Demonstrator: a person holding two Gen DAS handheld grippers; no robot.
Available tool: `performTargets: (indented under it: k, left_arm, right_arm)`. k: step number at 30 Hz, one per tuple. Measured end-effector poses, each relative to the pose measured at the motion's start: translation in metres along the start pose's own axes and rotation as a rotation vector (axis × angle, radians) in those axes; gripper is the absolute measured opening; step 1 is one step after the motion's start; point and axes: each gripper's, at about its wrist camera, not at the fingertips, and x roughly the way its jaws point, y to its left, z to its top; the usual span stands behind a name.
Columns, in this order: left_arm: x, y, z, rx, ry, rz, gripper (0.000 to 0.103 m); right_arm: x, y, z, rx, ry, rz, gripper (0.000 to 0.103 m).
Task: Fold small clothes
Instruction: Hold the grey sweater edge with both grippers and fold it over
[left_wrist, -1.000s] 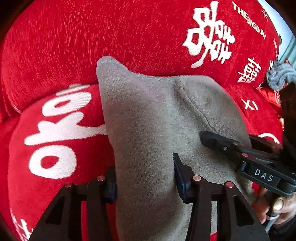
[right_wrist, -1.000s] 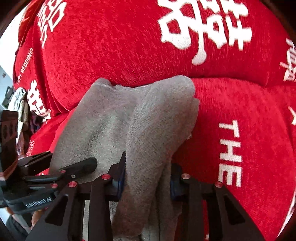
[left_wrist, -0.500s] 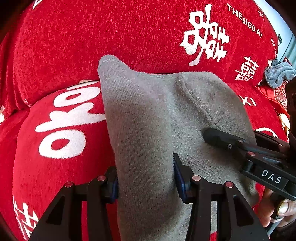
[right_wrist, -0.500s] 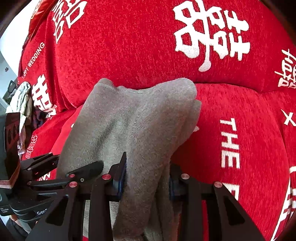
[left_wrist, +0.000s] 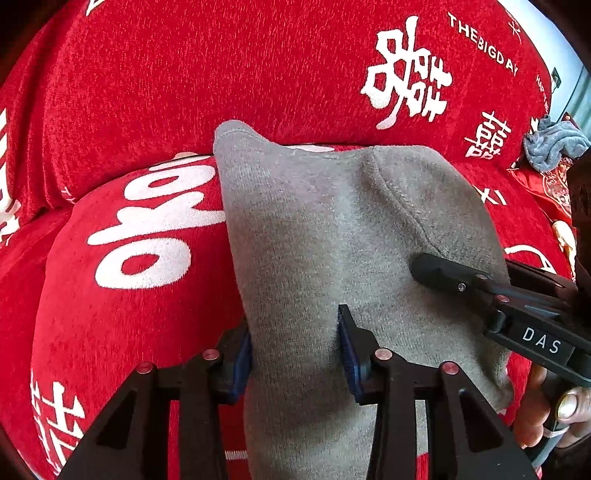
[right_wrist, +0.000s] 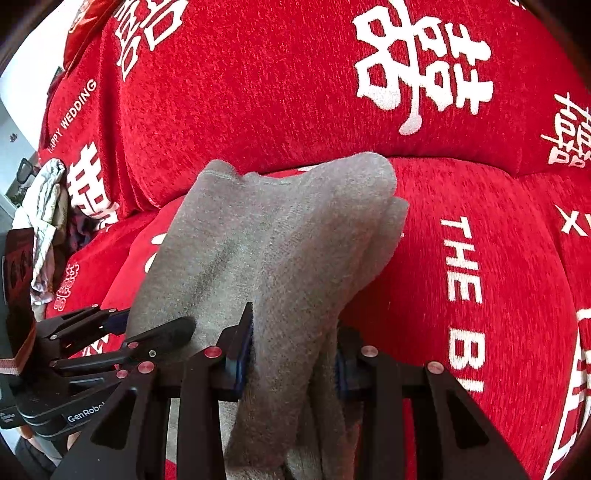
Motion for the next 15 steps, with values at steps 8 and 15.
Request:
performTargets:
  k: [8,15]
  left_arm:
    - [0.019,0.03,0.001,-0.116,0.075,-0.129,0.068]
    - [0.034,0.031,0.003,-0.137,0.104,-0.212,0.056]
  right_arm:
    - [0.013,-0.017,-0.002,0.04,0.039,0.009,0.04]
    - [0.024,-0.029,-0.003,0.079,0.065,0.034,0.052]
